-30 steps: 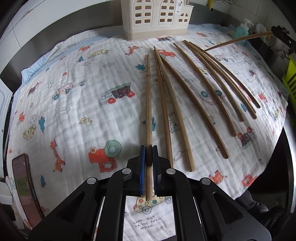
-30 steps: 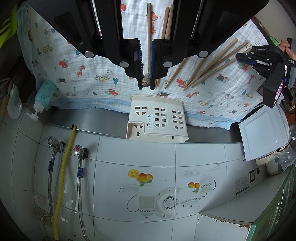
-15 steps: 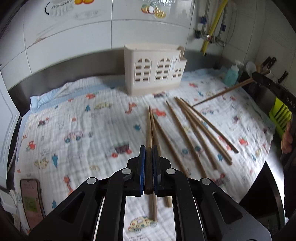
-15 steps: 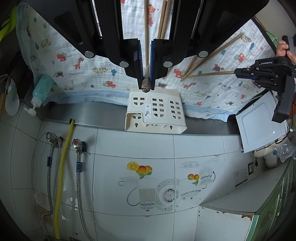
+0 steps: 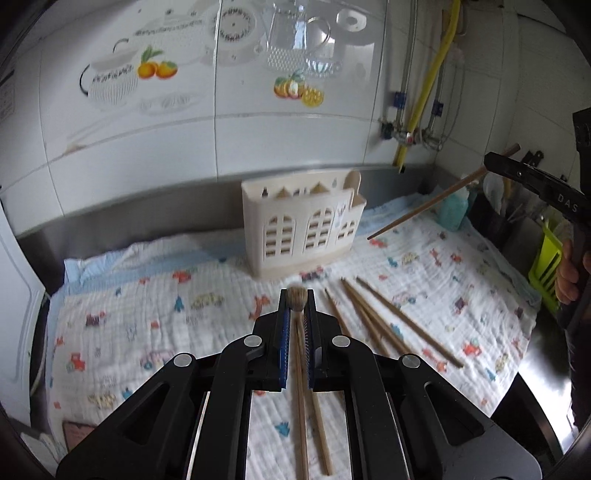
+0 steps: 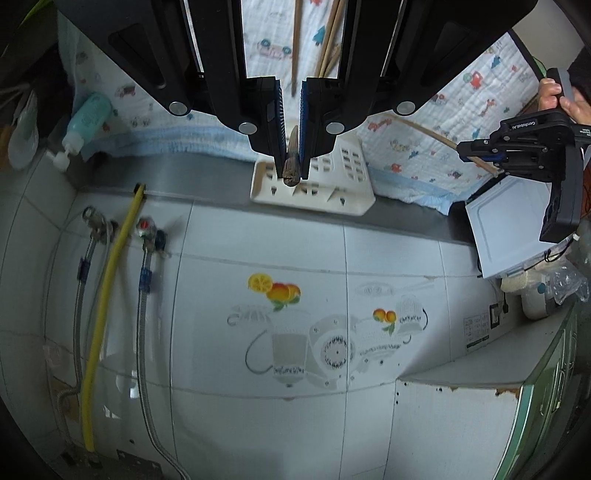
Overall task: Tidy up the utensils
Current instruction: 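Lower the left tool's chopstick into the holder while the right tool drops its chopstick in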
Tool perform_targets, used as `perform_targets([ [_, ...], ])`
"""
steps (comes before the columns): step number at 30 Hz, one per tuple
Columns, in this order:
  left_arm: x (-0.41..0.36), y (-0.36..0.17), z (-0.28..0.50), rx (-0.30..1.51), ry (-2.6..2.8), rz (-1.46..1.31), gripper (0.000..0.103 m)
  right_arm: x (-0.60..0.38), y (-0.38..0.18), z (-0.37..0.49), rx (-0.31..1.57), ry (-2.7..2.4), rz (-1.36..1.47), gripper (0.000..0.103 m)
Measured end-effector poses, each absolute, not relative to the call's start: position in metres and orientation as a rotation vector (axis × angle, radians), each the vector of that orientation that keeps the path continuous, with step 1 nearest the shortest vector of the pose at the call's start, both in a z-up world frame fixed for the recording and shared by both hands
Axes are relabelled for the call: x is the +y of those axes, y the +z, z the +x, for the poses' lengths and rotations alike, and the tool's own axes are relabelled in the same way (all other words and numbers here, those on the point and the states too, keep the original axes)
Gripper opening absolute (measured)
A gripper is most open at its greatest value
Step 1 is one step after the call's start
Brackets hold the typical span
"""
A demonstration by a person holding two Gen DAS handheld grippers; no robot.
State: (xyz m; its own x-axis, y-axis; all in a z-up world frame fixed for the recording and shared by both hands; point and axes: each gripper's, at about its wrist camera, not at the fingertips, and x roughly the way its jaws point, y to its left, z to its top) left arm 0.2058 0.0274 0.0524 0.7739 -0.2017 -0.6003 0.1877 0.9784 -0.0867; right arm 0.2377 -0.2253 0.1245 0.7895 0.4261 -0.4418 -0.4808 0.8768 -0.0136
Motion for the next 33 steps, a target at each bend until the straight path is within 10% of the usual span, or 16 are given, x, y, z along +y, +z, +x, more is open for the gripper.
perform_targets([
  [19, 0.005, 0.184, 0.281, 0.358, -0.167, 0.051, 0.006, -0.189, 0.152, 0.336, 0.541, 0.482, -0.228, 0.007],
  [33, 0.023, 0.132, 0.356, 0.511, -0.11, -0.018, 0.007, -0.177, 0.111, 0.367, 0.631, 0.492, -0.225, 0.007],
])
